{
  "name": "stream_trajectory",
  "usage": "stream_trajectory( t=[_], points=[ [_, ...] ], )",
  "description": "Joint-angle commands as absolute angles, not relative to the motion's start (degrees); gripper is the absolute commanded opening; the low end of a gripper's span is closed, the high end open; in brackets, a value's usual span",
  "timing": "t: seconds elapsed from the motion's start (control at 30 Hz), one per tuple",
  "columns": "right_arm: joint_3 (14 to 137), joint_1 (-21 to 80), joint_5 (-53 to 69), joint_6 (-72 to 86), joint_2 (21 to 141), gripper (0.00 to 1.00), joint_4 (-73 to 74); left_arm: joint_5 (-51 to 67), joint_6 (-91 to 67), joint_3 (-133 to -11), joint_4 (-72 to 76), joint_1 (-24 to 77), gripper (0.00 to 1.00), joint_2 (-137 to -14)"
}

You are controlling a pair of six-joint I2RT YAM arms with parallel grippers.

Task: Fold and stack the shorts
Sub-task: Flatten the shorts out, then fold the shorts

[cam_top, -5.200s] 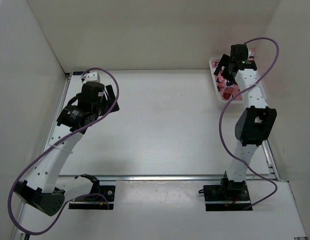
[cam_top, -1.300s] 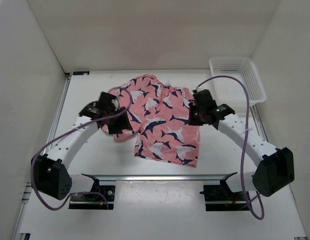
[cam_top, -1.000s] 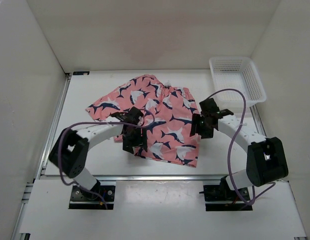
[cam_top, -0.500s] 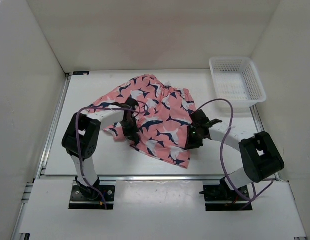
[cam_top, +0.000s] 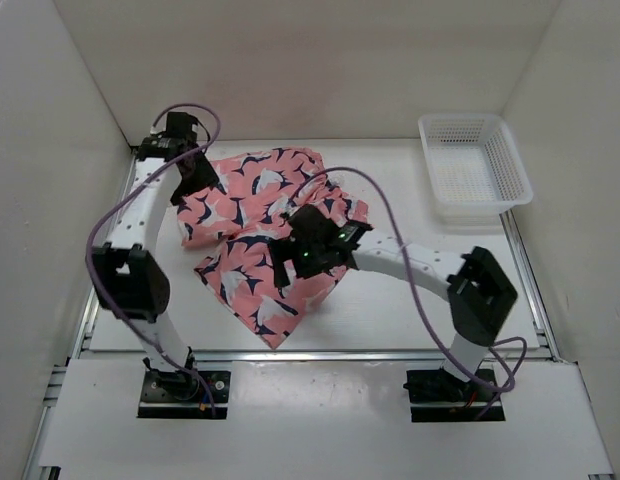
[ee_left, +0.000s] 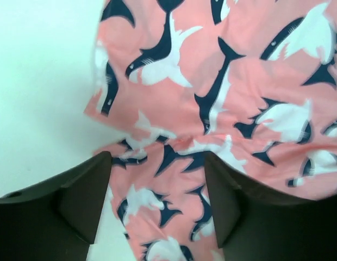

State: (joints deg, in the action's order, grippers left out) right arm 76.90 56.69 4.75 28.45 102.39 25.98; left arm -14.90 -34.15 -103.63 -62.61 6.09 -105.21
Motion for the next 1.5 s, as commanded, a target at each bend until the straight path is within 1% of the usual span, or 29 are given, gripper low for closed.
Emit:
stream_trajectory(
  t=[0.0,0.03,0.07,0.1,0.13,0.2,0.23,0.27,0.3,0.33,0.37,0.4,0.43,0.47,0.5,0.57,0.67,0.7,0.8,0.9,0.93,0.97,1.03,1.2,1.23,1.3,1.33,1.43,1.47],
  points=[
    [74.47,50.22,-4.81,24.0,93.8,1.0,31.29,-14.43,-30.24,-98.2,-64.79,6.68,0.83,-92.13],
    [73.23,48.27,-4.83,23.99,92.74,1.0,31.29,-11.19,-30.23,-95.13,-63.56,7.64,0.9,-90.02],
    [71.99,46.25,-5.53,23.99,91.77,0.97,31.29,-9.77,-30.23,-91.62,-61.02,9.82,0.9,-88.09],
    [71.03,41.88,-5.54,23.99,91.06,0.92,31.29,-8.45,-30.84,-84.01,-59.6,11.15,0.9,-84.41],
    [70.41,39.4,-5.54,24.52,90.53,0.73,31.29,-4.96,-31.81,-80.02,-58.28,12.38,0.88,-82.72],
    [70.4,32.48,-3.36,24.52,91.4,0.44,30.77,-1.16,-35.05,-69.15,-54.17,16.15,0.84,-78.69],
    [71.53,30.6,-2.3,24.52,92.1,0.33,30.15,0.95,-36.46,-66.04,-53.01,17.39,0.8,-77.62],
    [72.94,28.85,-2.29,24.52,94.55,0.11,30.15,1.58,-37.78,-63.31,-51.95,18.62,0.77,-76.82],
    [74.52,26.22,-2.29,24.0,96.05,0.07,30.15,2.1,-39.97,-58.58,-50.99,21.16,0.71,-75.16],
    [78.1,25.15,-2.29,23.21,97.72,0.07,30.15,2.11,-40.6,-56.8,-50.19,22.05,0.69,-74.28],
    [79.96,24.09,-2.29,23.2,101.39,0.14,31.02,2.63,-40.61,-55.3,-49.49,22.76,0.69,-73.4],
    [81.81,22.43,-1.5,22.51,103.43,0.26,31.63,2.64,-40.61,-53.98,-49.48,23.29,0.69,-72.52],
    [83.65,21.72,-0.97,21.89,105.36,0.43,32.42,2.64,-40.61,-51.96,-49.48,23.29,0.69,-70.86],
    [86.98,20.23,-0.97,21.1,109.21,0.57,32.43,4.2,-40.61,-51.16,-49.48,23.29,0.77,-70.14],
    [88.84,19.52,-0.44,21.09,111.16,0.77,33.65,4.22,-40.61,-50.54,-49.48,23.29,0.83,-69.53],
    [92.88,17.5,2.1,21.62,116.16,0.83,34.28,4.22,-42.27,-48.96,-49.48,23.29,0.97,-67.42],
    [96.66,16.96,2.81,21.62,120.74,0.83,34.28,3.69,-45.16,-47.72,-49.48,23.29,0.99,-63.99],
    [97.55,16.96,3.42,21.62,121.72,0.79,34.28,3.69,-45.7,-47.72,-49.48,23.29,0.99,-63.46],
    [100.27,17.57,4.31,21.62,124.88,0.72,34.28,4.22,-45.7,-47.72,-50.53,23.29,0.99,-63.46],
    [102.04,17.58,5.36,21.62,126.91,0.53,34.28,4.05,-45.7,-49.04,-52.2,23.29,0.98,-63.46],
    [102.04,17.58,5.36,22.49,126.91,0.11,33.41,4.04,-45.7,-49.65,-52.21,23.29,0.96,-63.46],
    [101.26,17.58,5.97,22.5,126.22,0.0,31.66,3.52,-45.18,-50.35,-52.73,23.9,0.92,-63.46],
    [95.74,17.58,7.29,24.6,122.55,0.0,27.71,0.02,-43.77,-52.72,-54.66,24.86,0.86,-63.46],
    [79.57,14.95,1.94,32.15,111.47,0.0,20.5,-6.06,-37.98,-62.55,-59.23,25.49,0.86,-64.76],
    [72.84,14.25,1.93,34.0,107.01,0.0,19.17,-6.67,-37.45,-63.45,-59.76,25.49,0.86,-65.82],
    [65.25,14.24,-1.92,35.76,98.76,0.0,15.67,-6.68,-36.83,-64.77,-59.77,25.49,0.86,-69.67],
    [58.17,14.85,-3.33,38.03,96.0,0.0,14.86,-6.07,-36.83,-64.78,-59.77,25.49,0.86,-71.09],
    [46.28,16.44,-5.97,45.05,86.86,0.0,14.33,-4.05,-36.83,-63.73,-57.05,25.49,0.86,-76.28],
    [43.88,17.31,-5.98,46.91,85.01,0.0,14.33,-2.74,-36.83,-63.2,-56.17,25.49,0.89,-77.68]
  ],
)
